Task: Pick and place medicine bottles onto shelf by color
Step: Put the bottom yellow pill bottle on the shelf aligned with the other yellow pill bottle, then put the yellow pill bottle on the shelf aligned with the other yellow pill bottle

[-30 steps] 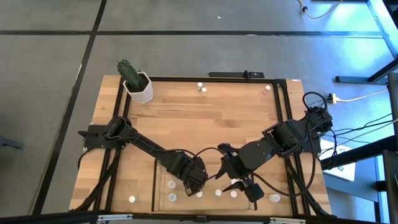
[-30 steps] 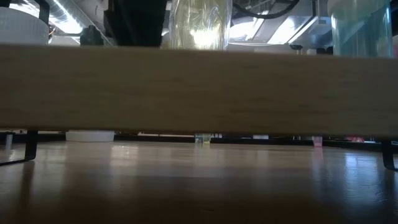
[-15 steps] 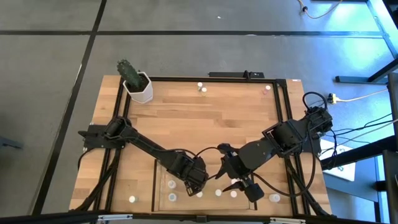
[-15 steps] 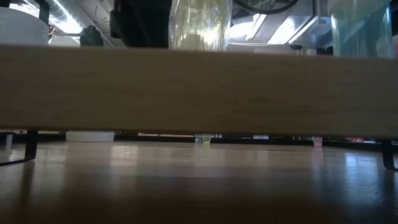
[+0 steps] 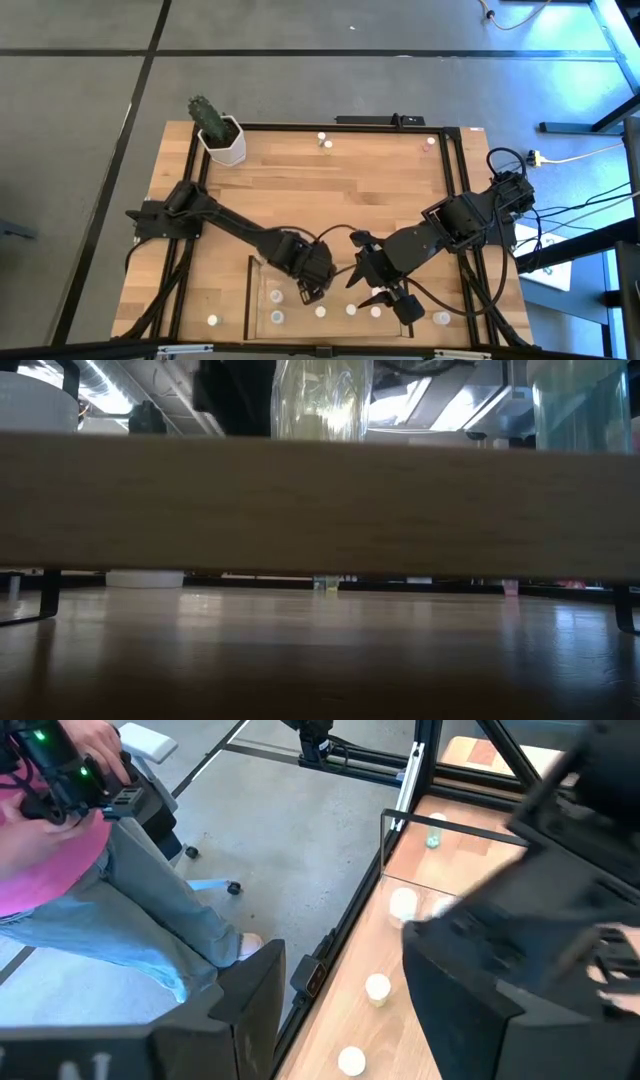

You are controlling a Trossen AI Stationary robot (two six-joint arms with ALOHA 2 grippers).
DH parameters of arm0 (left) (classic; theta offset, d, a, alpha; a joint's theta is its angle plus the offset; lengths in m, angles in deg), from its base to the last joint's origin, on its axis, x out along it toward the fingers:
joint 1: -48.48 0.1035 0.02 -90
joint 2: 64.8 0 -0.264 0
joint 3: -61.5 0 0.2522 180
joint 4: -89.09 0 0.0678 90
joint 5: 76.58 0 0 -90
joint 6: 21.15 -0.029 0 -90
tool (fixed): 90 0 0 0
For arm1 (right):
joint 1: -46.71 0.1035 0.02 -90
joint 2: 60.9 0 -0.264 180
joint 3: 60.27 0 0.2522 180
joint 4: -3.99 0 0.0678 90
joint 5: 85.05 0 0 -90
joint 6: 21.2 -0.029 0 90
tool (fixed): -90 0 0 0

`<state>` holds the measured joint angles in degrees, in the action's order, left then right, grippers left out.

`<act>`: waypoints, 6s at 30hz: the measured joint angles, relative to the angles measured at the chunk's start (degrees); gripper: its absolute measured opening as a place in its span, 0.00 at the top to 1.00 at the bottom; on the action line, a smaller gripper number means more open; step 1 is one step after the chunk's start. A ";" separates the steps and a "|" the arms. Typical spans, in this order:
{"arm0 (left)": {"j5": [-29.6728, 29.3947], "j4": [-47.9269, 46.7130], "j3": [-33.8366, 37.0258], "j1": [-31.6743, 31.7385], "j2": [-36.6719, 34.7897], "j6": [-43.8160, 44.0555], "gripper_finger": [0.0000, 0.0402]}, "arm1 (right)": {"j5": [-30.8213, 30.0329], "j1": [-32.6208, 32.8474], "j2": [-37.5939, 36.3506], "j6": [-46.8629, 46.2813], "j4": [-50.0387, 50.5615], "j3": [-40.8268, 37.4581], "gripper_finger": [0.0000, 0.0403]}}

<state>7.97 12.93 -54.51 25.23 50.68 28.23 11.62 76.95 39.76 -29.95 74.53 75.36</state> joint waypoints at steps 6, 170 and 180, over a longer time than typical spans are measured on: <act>-0.09 -0.03 0.00 2.78 0.00 -3.86 0.54 | 0.00 -0.02 0.00 0.05 0.00 0.02 0.49; -41.17 -27.61 -0.04 4.56 -32.11 17.84 0.54 | -7.05 -52.28 26.51 -9.22 6.78 -0.31 0.49; -40.23 -27.61 -0.04 4.99 -32.11 13.01 0.54 | -16.32 -52.32 27.18 -10.57 6.60 -0.31 0.49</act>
<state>-32.27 -14.68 -54.56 30.22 18.57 41.24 -4.70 24.63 66.95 -40.51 81.12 75.05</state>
